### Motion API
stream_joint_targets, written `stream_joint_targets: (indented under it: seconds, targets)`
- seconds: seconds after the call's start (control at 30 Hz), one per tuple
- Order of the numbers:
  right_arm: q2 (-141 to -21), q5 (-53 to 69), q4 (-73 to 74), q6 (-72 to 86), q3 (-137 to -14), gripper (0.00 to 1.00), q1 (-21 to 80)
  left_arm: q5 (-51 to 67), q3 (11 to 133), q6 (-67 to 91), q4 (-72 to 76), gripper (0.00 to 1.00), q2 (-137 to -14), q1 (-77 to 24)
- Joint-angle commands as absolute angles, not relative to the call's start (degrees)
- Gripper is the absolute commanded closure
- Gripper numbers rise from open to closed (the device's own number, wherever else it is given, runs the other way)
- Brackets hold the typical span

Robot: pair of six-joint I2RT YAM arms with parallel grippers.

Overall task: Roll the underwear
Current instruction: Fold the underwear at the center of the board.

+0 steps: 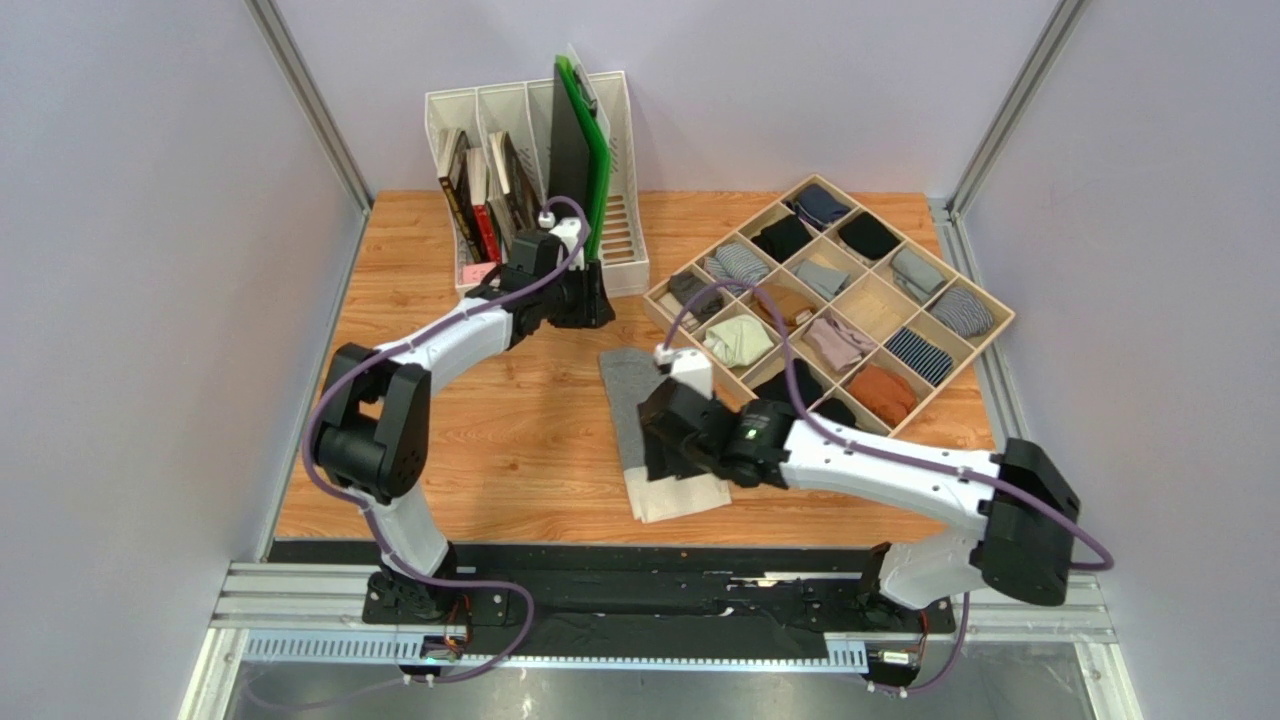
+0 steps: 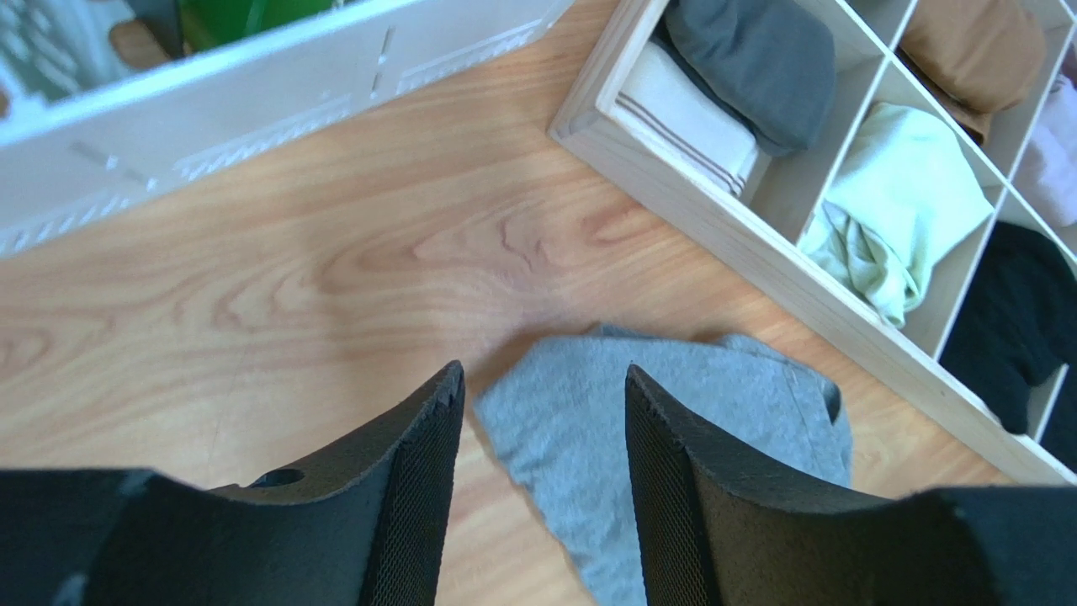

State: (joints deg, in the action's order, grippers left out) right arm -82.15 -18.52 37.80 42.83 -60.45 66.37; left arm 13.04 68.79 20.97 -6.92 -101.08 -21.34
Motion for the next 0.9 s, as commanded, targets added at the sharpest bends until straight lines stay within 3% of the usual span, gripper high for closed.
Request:
stream_joint_targets:
  seconds: [0.0,0.3,0.77,0.87]
  targets:
    - [-76.8,-16.1,35.6,39.2,-51.4,0.41,55.8,12.0,63.7,25.0,-5.0,0.44,-94.9,-21.1]
    - [-75.0,-3.6,24.4,38.5,-39.2,0.44,43.9,14.6,48.9,31.2,-0.4,0.44,-87.0,-21.5]
    - [-76.3,2.5,16.4,41.5,-33.8,0.44,41.2,15.2,41.0,35.2,3.2,0.44,-83.3,-23.3]
    - [-78.6,3.0,16.6,42.0,-33.8,0.48,41.2,15.3,40.5,35.4,3.4,0.45,-82.9,-23.5]
